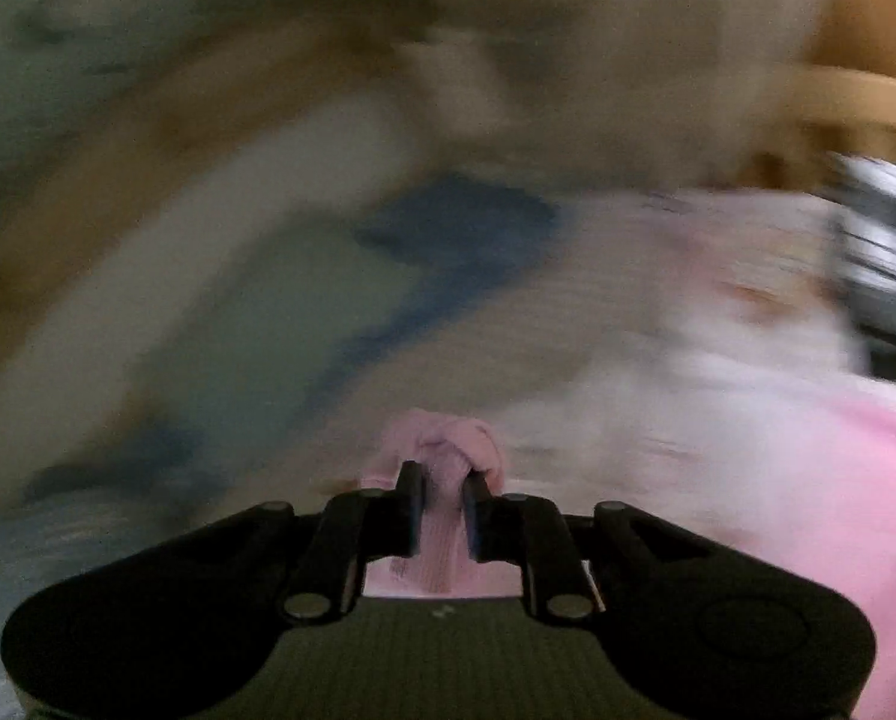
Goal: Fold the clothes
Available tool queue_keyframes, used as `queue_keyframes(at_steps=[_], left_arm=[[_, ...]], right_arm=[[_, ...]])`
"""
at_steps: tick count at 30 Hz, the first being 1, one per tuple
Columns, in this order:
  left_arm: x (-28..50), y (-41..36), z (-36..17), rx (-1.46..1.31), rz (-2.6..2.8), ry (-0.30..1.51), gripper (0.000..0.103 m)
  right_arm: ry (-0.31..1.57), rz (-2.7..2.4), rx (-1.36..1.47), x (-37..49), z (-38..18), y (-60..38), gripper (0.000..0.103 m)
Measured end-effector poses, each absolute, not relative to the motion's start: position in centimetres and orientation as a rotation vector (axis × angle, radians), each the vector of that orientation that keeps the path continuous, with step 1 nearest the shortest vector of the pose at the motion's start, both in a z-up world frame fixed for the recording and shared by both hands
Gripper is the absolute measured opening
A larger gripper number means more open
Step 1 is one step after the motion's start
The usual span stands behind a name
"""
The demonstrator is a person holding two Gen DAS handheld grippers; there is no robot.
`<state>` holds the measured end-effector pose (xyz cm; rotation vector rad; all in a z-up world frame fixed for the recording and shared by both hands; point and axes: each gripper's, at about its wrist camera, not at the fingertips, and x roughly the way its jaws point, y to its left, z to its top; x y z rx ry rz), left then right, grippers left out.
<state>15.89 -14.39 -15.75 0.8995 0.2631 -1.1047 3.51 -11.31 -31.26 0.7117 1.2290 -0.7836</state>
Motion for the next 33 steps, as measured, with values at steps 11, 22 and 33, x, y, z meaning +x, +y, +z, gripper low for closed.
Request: queue_keyframes(at_steps=[11, 22, 33], left_arm=[[9.2, -16.9, -29.7, 1.194, -1.15, 0.755, 0.048], [22.6, -13.3, -36.5, 1.129, -0.765, 0.916, 0.051], [34.0, -14.1, -40.8, 1.047, -0.561, 0.971, 0.051]], right_arm=[[1.268, -0.893, 0.747, -4.6, -32.7, -18.3, 0.052], [0.949, -0.823, 0.923, 2.9, -36.0, -35.2, 0.052], [0.851, -0.966, 0.976, 9.7, -39.7, -39.3, 0.012]])
